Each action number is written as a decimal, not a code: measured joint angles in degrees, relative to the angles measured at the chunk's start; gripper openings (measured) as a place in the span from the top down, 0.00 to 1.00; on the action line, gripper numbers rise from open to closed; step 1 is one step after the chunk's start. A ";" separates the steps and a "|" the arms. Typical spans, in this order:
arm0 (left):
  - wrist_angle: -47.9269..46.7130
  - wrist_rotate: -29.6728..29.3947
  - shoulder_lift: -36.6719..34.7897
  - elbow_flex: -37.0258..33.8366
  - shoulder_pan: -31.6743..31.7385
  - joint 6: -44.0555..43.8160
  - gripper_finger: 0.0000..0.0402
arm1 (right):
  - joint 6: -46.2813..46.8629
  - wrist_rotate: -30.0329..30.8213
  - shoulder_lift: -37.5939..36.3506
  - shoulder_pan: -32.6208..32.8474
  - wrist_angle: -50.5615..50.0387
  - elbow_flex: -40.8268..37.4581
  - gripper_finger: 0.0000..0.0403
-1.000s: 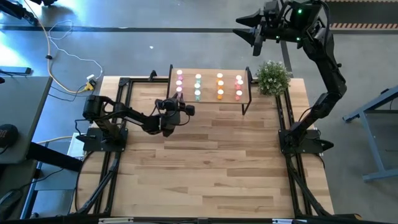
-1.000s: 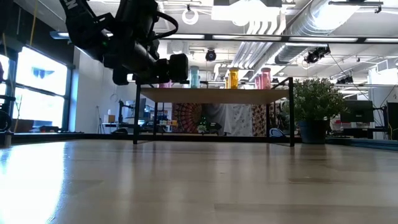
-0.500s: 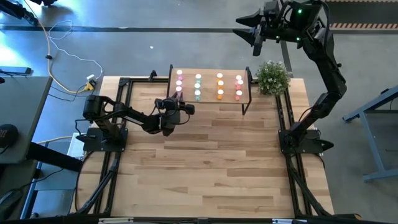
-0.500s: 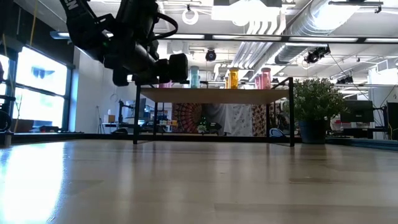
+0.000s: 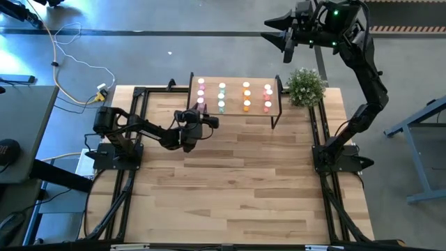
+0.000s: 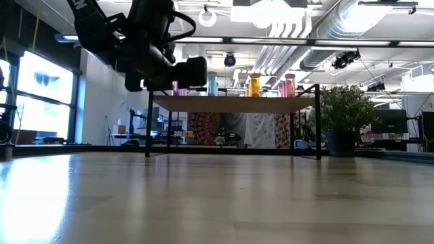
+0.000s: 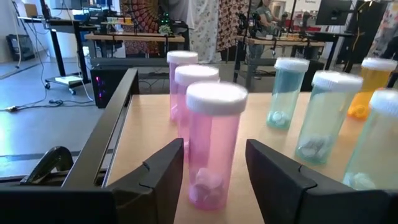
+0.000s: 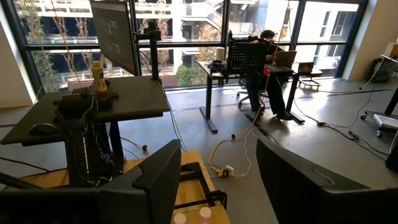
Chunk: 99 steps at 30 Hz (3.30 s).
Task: Pick and place medicine bottles onto shelf by color
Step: Put the violet pill bottle on the shelf aligned with the other violet pill bottles, then adjust the top pink pill bottle
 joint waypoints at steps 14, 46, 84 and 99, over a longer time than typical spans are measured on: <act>0.27 -4.85 -0.61 2.42 -0.09 3.46 0.59 | -0.04 -0.04 0.00 0.01 -0.02 0.00 0.50; 0.20 0.91 -18.78 2.42 -1.82 10.58 0.59 | 0.56 0.76 1.27 -0.01 0.72 -0.04 0.50; -61.45 68.48 -44.15 11.67 26.53 10.50 0.59 | -4.98 21.37 7.96 -3.23 -27.97 -0.04 0.50; -59.29 66.01 -43.50 11.67 28.20 11.99 0.59 | -7.53 17.64 14.57 -12.01 -40.40 -0.04 0.50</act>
